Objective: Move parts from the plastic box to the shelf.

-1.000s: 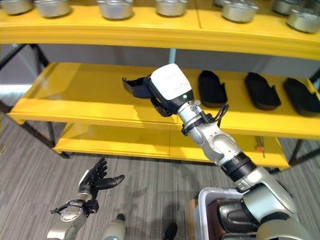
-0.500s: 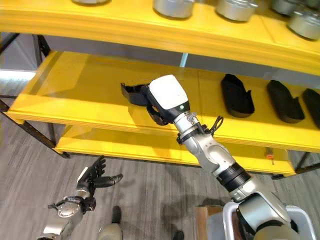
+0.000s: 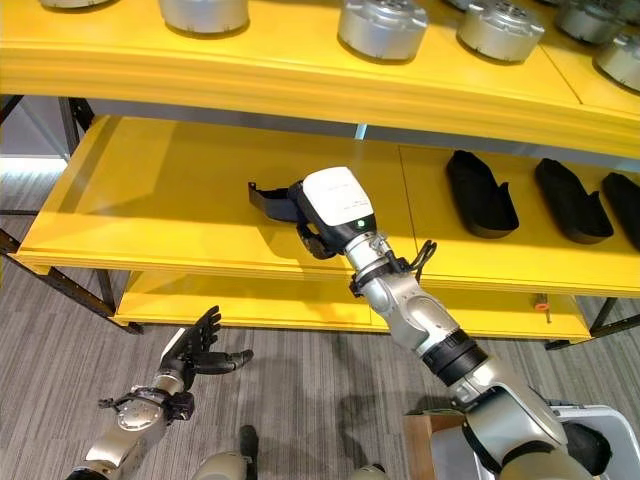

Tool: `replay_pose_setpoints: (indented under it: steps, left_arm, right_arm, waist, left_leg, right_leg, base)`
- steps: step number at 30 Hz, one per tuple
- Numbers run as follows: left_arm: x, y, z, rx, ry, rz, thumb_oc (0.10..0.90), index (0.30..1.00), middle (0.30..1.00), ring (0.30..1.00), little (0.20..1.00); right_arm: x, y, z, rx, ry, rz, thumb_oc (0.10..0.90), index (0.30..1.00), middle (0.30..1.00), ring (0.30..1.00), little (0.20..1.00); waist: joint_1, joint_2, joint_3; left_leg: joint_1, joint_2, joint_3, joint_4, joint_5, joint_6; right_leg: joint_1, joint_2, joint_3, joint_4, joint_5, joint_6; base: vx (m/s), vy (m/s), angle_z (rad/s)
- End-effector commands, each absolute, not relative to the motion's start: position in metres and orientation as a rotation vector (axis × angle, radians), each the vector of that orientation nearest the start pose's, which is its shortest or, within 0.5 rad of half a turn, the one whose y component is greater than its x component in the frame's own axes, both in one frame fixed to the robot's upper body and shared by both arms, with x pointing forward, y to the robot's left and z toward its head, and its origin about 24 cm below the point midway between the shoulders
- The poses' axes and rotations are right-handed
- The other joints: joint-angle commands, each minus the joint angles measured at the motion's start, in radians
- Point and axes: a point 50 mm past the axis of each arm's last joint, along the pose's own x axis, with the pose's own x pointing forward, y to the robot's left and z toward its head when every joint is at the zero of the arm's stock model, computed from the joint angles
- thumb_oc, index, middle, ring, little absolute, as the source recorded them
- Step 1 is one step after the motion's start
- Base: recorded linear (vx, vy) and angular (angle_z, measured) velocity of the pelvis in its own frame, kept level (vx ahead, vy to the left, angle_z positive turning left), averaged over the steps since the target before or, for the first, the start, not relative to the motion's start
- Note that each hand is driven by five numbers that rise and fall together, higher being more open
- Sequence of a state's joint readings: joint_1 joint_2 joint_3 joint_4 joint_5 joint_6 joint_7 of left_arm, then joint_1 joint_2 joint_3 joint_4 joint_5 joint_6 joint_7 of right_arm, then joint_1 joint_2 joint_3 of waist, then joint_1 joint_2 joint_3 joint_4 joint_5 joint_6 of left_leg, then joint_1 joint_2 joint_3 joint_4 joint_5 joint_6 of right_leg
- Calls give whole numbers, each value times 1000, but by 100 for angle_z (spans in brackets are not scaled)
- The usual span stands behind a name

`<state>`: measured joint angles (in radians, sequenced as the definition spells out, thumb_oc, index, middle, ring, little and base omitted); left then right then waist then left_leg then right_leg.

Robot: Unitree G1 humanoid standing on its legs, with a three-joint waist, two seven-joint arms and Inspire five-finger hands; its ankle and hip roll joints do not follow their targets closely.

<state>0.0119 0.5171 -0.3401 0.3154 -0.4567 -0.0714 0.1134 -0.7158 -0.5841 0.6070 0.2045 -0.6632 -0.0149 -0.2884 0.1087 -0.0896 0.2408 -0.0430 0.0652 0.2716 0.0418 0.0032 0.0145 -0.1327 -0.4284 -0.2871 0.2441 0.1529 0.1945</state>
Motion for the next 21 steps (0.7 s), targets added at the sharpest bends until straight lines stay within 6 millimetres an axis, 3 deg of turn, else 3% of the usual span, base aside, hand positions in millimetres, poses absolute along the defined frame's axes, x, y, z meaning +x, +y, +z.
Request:
replay_pose_setpoints:
  steps: [1,2,3,5,10,15,21]
  left_arm:
    - [243,209,6,125,164,-87,900,1000,1000,1000,1000]
    - [243,211,7,131,158,-68,900,1000,1000,1000,1000]
    - [240,214,4,115,170,-48,900,1000,1000,1000,1000]
    - [237,213,3,96,169,-46,900,1000,1000,1000,1000]
    - [228,218,-3,69,201,-20,900,1000,1000,1000,1000]
    - [226,218,-4,56,208,-18,900,1000,1000,1000,1000]
    - [222,219,-5,61,218,-37,900,1000,1000,1000,1000]
  right_arm:
    - [337,-107,255,-1239,-998,-70,400,300,300,300,300]
    - [336,-108,253,-1244,-995,-78,400,300,300,300,300]
    - [334,-111,244,-1232,-970,-69,400,300,300,300,300]
    - [336,-114,239,-1219,-943,-66,400,300,300,300,300]
    - [338,-122,238,-1201,-923,-71,400,300,300,300,300]
    - [343,-125,238,-1187,-892,-83,400,300,300,300,300]
    - [359,-124,256,-1197,-876,-122,400,300,300,300,300]
  waist:
    - [-1,17,-49]
    - [-5,9,-48]
    - [0,-9,-55]
    - [5,-17,-71]
    - [5,7,-85]
    - [12,25,-90]
    - [35,45,-89]
  left_leg:
    - [-3,35,-70,-29,17,-38]
    - [6,46,-80,-24,9,-50]
    - [22,51,-81,-18,8,-57]
    - [30,68,-85,-23,16,-74]
    - [19,136,-122,-25,49,-116]
    - [20,162,-137,-38,71,-129]
    - [26,171,-140,-64,91,-134]
  right_leg:
    - [-5,19,22,-158,90,22]
    - [-2,16,48,-186,104,33]
    - [21,29,45,-174,80,36]
    - [42,49,27,-189,70,33]
    - [86,98,-42,-162,-20,4]
    - [93,113,-78,-137,-45,-6]
    - [86,120,-92,-113,-58,-9]
  base:
    - [121,-165,-6]
    - [154,-172,-2]
    - [142,-170,11]
    - [161,-202,30]
    - [87,-196,11]
    - [50,-103,14]
    - [37,-53,10]
